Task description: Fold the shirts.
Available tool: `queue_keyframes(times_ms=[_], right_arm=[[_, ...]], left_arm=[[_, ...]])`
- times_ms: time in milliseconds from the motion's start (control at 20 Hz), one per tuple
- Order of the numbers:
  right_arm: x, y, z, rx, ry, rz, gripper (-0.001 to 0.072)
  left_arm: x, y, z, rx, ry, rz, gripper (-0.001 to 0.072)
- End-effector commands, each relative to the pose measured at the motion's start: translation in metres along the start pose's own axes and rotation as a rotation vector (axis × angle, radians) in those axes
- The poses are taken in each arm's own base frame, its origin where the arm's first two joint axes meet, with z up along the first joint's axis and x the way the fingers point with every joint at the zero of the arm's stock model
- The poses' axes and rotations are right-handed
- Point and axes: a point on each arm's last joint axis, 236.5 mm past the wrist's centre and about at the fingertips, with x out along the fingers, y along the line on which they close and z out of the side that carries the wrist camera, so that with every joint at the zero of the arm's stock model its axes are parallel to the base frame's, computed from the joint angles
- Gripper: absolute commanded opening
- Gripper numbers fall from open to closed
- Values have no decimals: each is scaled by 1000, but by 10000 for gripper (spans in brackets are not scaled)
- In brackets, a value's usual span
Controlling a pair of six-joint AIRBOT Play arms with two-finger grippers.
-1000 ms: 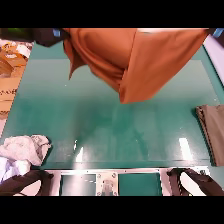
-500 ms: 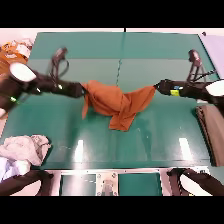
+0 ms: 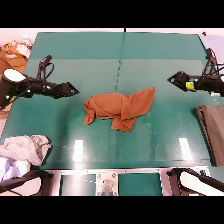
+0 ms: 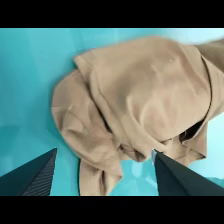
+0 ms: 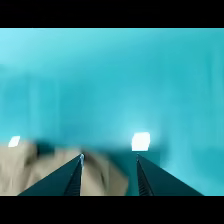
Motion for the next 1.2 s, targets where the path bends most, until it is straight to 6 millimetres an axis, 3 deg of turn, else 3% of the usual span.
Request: queue_keyframes(times_ms=[0,100,200,300,350,500,650,700,750,800,900,1050,1150], right_arm=[[2,-12,-83,102,281,44,397],[23,-5,-149,157,422,79,397],[41,12,-208,179,521,116,397],[60,26,-243,175,532,115,397],[70,34,-250,166,513,115,397],[97,69,-255,179,439,144,398],[116,77,-262,193,422,128,375],[118,76,-265,203,431,125,278],[118,75,-266,203,436,122,111],[117,73,-264,201,437,121,14],[113,67,-261,197,461,124,15],[98,43,-246,186,480,105,14],[80,20,-216,181,449,89,14]], left_arm=[[0,15,-1,-24,-12,20,664],[16,23,-2,-31,-23,37,663],[40,12,-6,-14,0,-16,662],[65,-9,-6,-7,-4,-99,662],[76,-18,-8,-3,2,-133,663],[101,-43,-21,13,37,-213,662],[113,-58,-39,35,97,-237,661],[117,-60,-47,49,122,-238,608],[120,-60,-52,62,140,-232,491],[122,-60,-53,65,144,-231,406],[121,-60,-49,66,133,-229,49],[105,-62,-29,82,117,-251,25],[82,-45,-5,99,94,-195,24]])
